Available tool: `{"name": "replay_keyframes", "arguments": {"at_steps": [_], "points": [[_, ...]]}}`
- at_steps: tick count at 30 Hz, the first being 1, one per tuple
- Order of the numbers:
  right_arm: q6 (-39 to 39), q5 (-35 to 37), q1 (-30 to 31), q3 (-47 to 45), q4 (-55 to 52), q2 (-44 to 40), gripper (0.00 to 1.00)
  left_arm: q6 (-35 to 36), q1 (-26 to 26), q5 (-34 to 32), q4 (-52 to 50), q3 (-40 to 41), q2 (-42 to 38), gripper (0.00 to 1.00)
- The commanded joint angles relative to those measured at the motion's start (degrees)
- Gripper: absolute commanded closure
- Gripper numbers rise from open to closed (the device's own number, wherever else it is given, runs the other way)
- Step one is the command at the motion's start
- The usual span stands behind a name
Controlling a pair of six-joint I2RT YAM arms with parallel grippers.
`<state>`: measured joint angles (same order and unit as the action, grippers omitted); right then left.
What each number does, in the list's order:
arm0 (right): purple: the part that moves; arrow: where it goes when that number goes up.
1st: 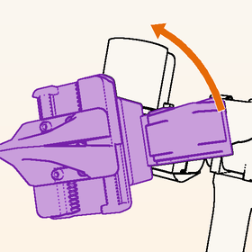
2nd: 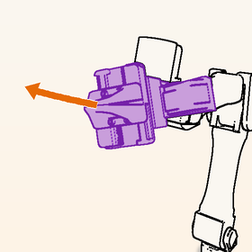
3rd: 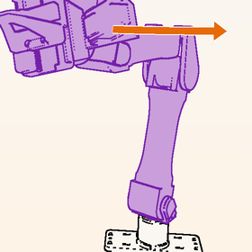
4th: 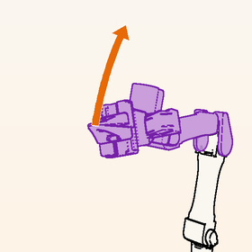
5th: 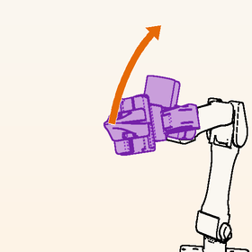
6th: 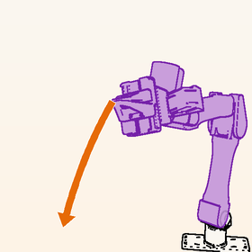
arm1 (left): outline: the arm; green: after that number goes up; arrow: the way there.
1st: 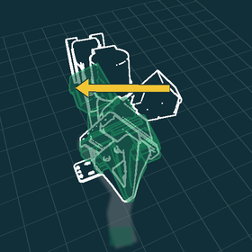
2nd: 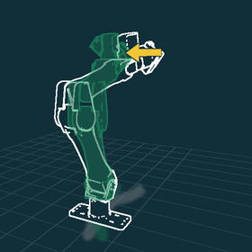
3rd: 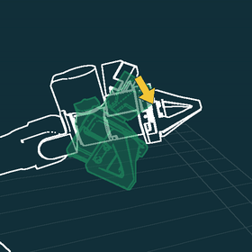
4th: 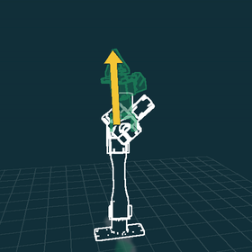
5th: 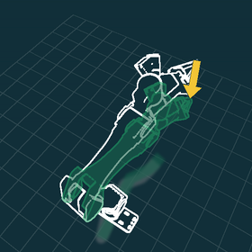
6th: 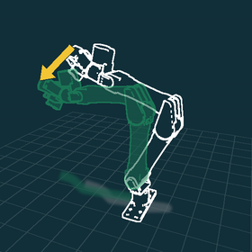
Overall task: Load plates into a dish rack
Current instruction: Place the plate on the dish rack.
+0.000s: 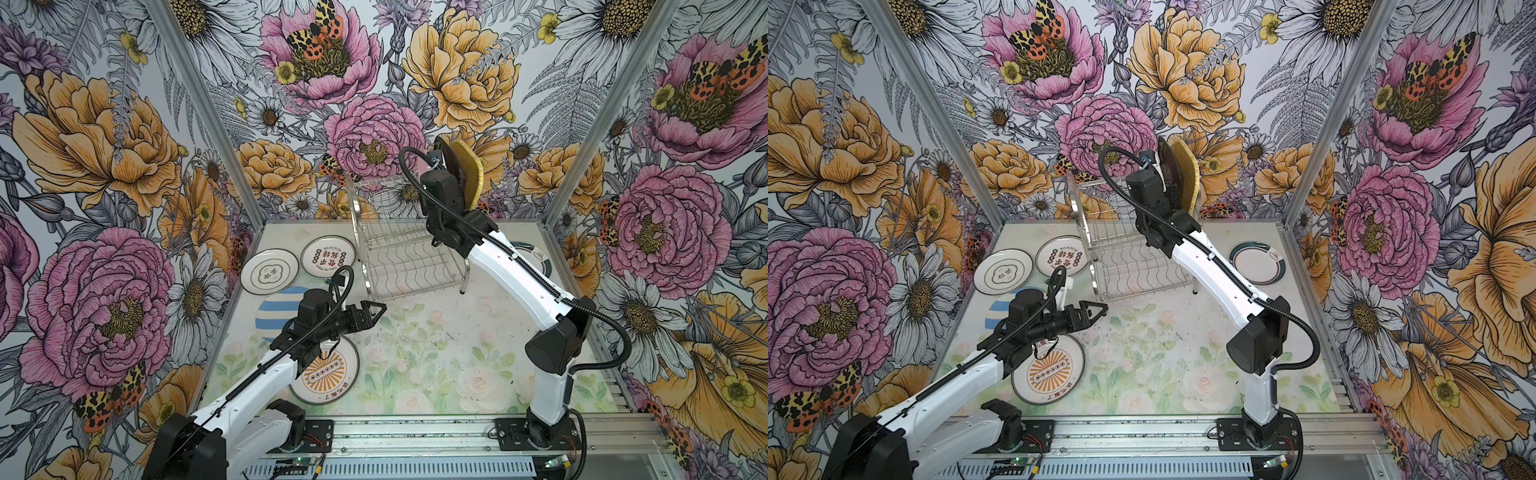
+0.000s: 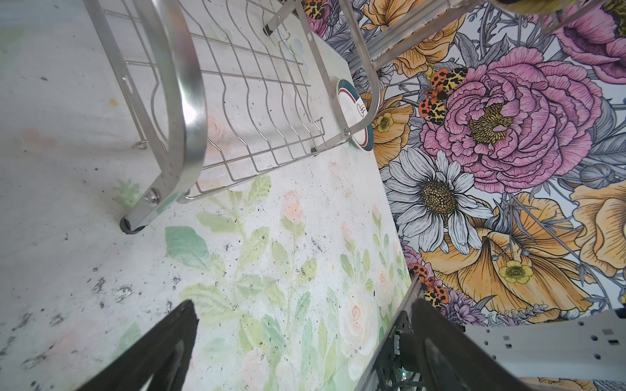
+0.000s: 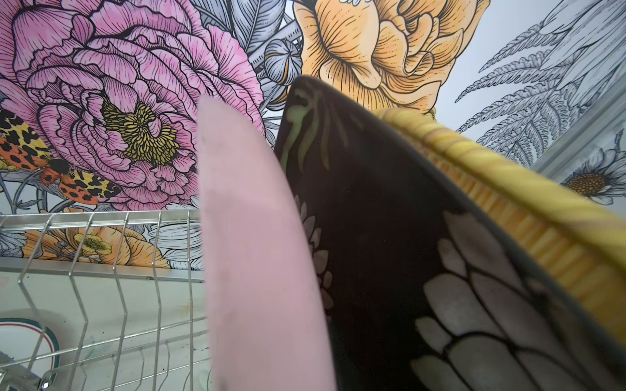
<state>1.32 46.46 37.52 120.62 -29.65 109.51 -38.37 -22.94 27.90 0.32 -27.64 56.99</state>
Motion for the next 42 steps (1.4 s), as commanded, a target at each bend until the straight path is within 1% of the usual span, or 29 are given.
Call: {"name": "replay_keyframes", "arguments": {"at_steps": [1, 3, 6, 15, 17, 20, 21, 24, 26, 27, 34, 38, 42], "points": [[0.8, -0.5, -0.6, -0.9, 1.1, -2.2, 0.96, 0.8, 0.4, 1.0, 2.1, 0.7, 0.0, 0.01], [0.9, -0.5, -0.6, -1.2, 1.1, -2.4, 0.87, 0.7, 0.4, 1.0, 2.1, 0.7, 0.0, 0.01], [1.0, -0.5, -0.6, -1.8, 1.0, -3.1, 0.8, 0.6, 0.5, 1.0, 2.0, 0.7, 0.0, 0.01], [1.0, -0.5, -0.6, -3.3, 1.1, -5.3, 0.67, 0.4, 0.4, 1.0, 2.0, 0.6, -0.2, 0.01], [1.0, -0.6, -0.6, -3.6, 1.0, -5.9, 0.62, 0.4, 0.5, 0.9, 1.9, 0.6, -0.2, 0.01], [1.2, -0.9, -0.6, -4.1, 1.1, -6.6, 0.6, 0.4, 0.4, 0.8, 1.8, 0.6, -0.3, 0.01], [1.5, -1.1, -0.5, -4.3, 1.1, -6.9, 0.58, 0.3, 0.4, 0.8, 1.7, 0.5, -0.3, 0.01], [2.5, -1.9, -0.6, -5.4, 1.1, -8.0, 0.56, 0.3, 0.3, 0.4, 1.4, 0.6, -0.6, 0.01], [3.0, -2.2, -0.5, -6.2, 1.1, -8.8, 0.5, 0.2, 0.3, 0.1, 1.1, 0.6, -0.9, 0.01], [3.2, -2.3, -0.5, -6.5, 1.1, -9.2, 0.49, 0.2, 0.3, 0.0, 0.9, 0.6, -1.0, 0.01], [4.5, -3.9, -0.3, -9.1, 1.1, -12.3, 0.33, 0.2, 0.2, -1.2, -0.7, 0.3, -2.3, 0.01], [4.6, -4.6, -0.1, -10.1, 1.1, -14.0, 0.27, 0.1, -0.2, -1.9, -1.4, 0.1, -2.9, 0.01], [4.7, -5.1, 0.3, -11.0, 1.0, -15.8, 0.25, 0.0, -0.6, -2.9, -2.5, 0.1, -3.9, 0.01]]}}
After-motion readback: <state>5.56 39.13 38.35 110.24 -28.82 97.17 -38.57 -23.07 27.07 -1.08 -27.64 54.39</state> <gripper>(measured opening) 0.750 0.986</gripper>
